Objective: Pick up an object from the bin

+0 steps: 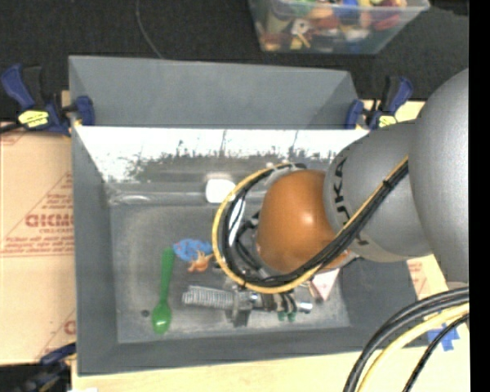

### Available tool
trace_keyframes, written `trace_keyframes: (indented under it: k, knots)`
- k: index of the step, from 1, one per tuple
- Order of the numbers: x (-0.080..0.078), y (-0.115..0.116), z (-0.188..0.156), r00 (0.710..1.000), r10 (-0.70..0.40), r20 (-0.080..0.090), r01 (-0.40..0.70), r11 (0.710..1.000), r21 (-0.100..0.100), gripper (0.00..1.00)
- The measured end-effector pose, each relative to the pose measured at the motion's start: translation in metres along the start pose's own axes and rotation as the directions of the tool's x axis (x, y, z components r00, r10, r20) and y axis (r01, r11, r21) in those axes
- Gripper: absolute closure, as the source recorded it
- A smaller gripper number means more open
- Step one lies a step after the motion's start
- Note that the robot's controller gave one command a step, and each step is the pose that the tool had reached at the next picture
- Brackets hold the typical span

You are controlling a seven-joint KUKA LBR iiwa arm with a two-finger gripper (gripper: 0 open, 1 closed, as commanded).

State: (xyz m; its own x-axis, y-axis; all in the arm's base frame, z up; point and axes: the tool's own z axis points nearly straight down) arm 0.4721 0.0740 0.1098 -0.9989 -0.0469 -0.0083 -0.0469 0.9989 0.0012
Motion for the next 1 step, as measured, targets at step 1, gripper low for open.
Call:
trace_keyframes:
  k: [1]
  knots:
    - [-0.0010, -0.0001, -0.0253, 1.000, -0.001, 0.003, 0.001, 1.000, 0.000, 1.00]
